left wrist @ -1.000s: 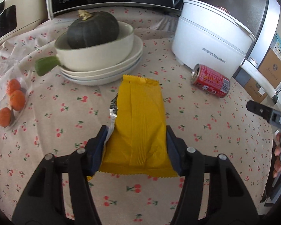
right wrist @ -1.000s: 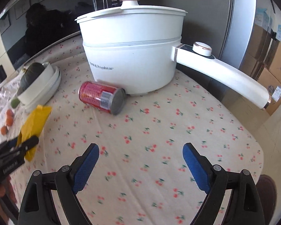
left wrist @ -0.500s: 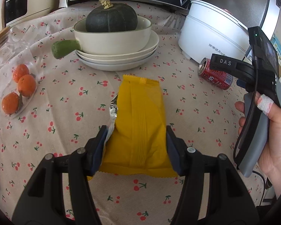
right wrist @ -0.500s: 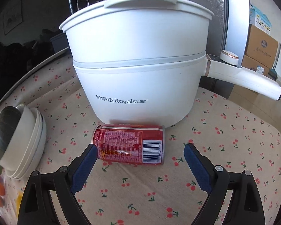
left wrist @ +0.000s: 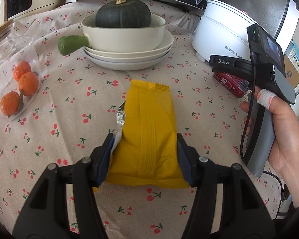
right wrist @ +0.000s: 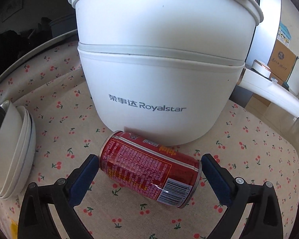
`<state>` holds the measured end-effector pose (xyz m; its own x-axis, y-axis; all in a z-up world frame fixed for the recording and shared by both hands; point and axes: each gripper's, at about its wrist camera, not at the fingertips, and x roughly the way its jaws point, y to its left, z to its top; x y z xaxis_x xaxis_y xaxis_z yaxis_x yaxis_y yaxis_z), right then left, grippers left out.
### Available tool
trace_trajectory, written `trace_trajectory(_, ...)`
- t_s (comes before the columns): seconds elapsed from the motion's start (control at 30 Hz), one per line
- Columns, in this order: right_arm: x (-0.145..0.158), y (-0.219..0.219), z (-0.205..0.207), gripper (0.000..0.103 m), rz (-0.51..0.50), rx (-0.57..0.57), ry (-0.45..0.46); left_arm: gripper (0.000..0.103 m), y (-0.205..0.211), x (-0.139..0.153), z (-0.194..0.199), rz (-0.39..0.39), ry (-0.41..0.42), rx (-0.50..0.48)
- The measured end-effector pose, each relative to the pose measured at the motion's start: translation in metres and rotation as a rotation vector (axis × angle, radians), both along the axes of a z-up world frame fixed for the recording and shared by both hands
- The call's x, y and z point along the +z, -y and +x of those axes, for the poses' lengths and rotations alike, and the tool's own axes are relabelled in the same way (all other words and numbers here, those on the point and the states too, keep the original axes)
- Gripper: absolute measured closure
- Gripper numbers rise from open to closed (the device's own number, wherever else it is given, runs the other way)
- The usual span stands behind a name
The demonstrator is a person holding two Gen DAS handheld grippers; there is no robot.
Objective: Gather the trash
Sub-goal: 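Grasp the yellow snack bag with the left gripper while the right gripper grasps the red can, then carry the snack bag and the red can over the bin with both grippers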
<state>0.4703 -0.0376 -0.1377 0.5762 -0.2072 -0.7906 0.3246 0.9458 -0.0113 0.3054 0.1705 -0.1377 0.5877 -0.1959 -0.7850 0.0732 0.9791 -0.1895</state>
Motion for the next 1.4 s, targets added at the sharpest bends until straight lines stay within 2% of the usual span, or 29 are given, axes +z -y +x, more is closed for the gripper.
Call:
trace_trajectory(0.13, -0.003, 0.003, 0.000, 0.001, 0.012, 0.010, -0.004, 0.042, -0.001, -0.002, 0.000, -0.002, -0.005, 0.004)
trace_trajectory(0.3, -0.002, -0.001, -0.018, 0.002, 0.011, 0.077, -0.014, 0.042, 0.007, 0.000, -0.002, 0.001, -0.019, 0.004)
trace_trajectory(0.47, 0.011, 0.003, -0.060, 0.002, 0.061, 0.145, -0.049, 0.042, 0.015, 0.009, -0.028, -0.006, -0.036, 0.011)
trace_trajectory(0.67, 0.043, 0.019, -0.122, 0.002, 0.020, 0.253, -0.041, 0.042, 0.033, 0.036, -0.071, 0.003, -0.034, 0.007)
trace_trajectory(0.8, 0.056, 0.049, -0.162, 0.002, 0.021, 0.291, -0.053, 0.042, 0.048, 0.053, -0.106, 0.040, -0.028, -0.012)
trace_trajectory(0.97, 0.066, 0.085, -0.213, 0.002, 0.021, 0.321, -0.065, 0.042, 0.071, 0.070, -0.141, 0.051, -0.022, -0.037)
trace_trajectory(1.23, 0.063, 0.156, -0.279, 0.002, 0.076, 0.311, -0.102, 0.042, 0.113, 0.084, -0.184, 0.034, -0.016, -0.080)
trace_trajectory(1.4, 0.060, 0.188, -0.309, 0.002, 0.053, 0.319, -0.118, 0.042, 0.141, 0.082, -0.197, 0.008, -0.019, -0.117)
